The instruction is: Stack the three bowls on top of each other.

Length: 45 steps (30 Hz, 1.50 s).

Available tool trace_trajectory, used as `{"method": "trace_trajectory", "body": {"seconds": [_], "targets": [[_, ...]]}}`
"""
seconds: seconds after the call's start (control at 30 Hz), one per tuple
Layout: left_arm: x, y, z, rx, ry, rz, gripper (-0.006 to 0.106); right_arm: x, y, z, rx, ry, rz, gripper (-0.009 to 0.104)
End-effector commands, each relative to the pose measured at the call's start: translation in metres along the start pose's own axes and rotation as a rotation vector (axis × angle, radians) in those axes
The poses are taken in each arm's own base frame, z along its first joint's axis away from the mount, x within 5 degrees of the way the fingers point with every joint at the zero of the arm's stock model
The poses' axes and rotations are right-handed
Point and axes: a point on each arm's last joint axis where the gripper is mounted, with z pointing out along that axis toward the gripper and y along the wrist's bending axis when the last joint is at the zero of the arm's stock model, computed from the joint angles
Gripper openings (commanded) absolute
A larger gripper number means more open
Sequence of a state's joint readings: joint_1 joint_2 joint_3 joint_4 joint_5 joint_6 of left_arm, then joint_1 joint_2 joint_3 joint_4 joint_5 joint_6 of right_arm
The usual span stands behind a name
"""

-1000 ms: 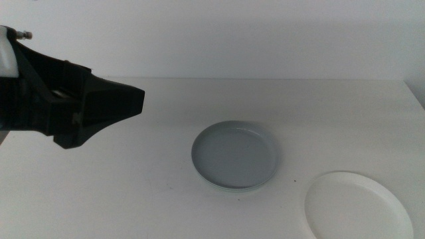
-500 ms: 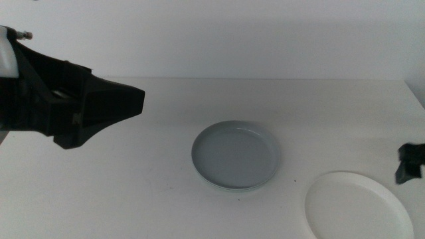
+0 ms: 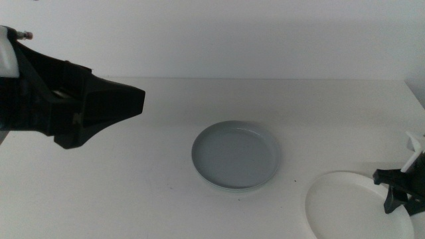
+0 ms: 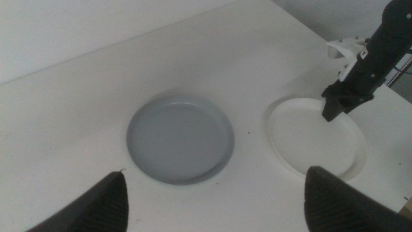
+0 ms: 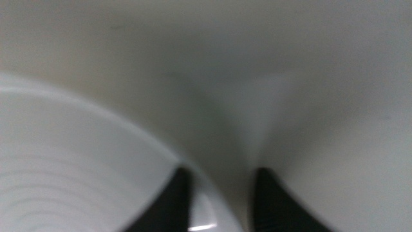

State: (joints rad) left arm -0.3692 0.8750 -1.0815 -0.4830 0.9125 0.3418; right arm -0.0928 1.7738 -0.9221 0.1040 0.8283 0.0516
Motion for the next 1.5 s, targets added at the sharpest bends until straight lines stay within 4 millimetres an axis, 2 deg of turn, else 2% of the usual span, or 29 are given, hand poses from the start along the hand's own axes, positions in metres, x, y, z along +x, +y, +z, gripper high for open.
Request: {"method": "trace_trajectory", "body": {"seconds": [0.0,0.07,0.13,0.23,0.3,0.37,0.5,0.6,0.73,0.83,1.0,1.07,1.13,1.23,1.3,1.33,1.47], "targets": [[-0.001,0.0,-0.001,-0.002,-0.014,-0.001,0.094,-0.003,-0.004,0.007,0.018,0.013,-0.014,0.016],[-0.001,0.0,-0.001,-0.002,-0.014,-0.001,0.094,-0.004,-0.003,0.0,0.019,0.03,-0.024,-0.001],[-0.001,0.0,-0.001,-0.002,-0.014,-0.001,0.094,-0.008,0.002,-0.02,0.006,0.0,-0.029,-0.003],[-0.001,0.0,-0.001,-0.002,-0.014,-0.001,0.094,-0.013,0.02,-0.065,-0.032,-0.089,-0.031,-0.003],[-0.001,0.0,-0.001,-0.002,-0.014,-0.001,0.094,-0.019,0.039,-0.094,-0.07,-0.149,-0.051,-0.003],[-0.001,0.0,-0.001,-0.002,-0.014,-0.003,0.094,-0.026,0.062,-0.112,-0.111,-0.188,-0.096,-0.003],[-0.001,0.0,-0.001,0.001,-0.015,-0.003,0.094,-0.04,0.118,-0.13,-0.227,-0.243,-0.189,-0.003],[-0.001,0.0,-0.001,0.001,-0.015,-0.003,0.094,-0.048,0.157,-0.122,-0.274,-0.228,-0.242,-0.003],[-0.001,0.0,-0.001,-0.002,-0.014,-0.001,0.094,-0.061,0.192,-0.089,-0.277,-0.177,-0.25,-0.003],[-0.001,0.0,-0.001,-0.002,-0.014,-0.001,0.094,-0.067,0.204,-0.066,-0.28,-0.131,-0.247,-0.002],[-0.001,0.0,-0.001,-0.002,-0.014,-0.003,0.094,-0.072,0.21,-0.037,-0.282,-0.079,-0.231,-0.001],[-0.001,0.0,-0.001,-0.002,-0.014,-0.003,0.094,-0.073,0.21,-0.033,-0.275,-0.074,-0.239,0.005],[-0.001,0.0,-0.001,-0.002,-0.014,-0.003,0.094,-0.073,0.211,-0.033,-0.276,-0.082,-0.263,0.021],[-0.001,0.0,-0.001,-0.002,-0.014,-0.003,0.094,-0.072,0.211,-0.042,-0.285,-0.112,-0.294,0.061],[-0.001,0.0,-0.001,-0.002,-0.014,0.0,0.094,-0.07,0.209,-0.055,-0.289,-0.125,-0.338,0.087],[-0.001,0.0,-0.001,-0.002,-0.014,0.0,0.094,-0.067,0.207,-0.068,-0.295,-0.144,-0.374,0.092],[-0.001,0.0,-0.001,-0.002,-0.014,0.0,0.094,-0.054,0.187,-0.126,-0.321,-0.261,-0.424,0.092]]}}
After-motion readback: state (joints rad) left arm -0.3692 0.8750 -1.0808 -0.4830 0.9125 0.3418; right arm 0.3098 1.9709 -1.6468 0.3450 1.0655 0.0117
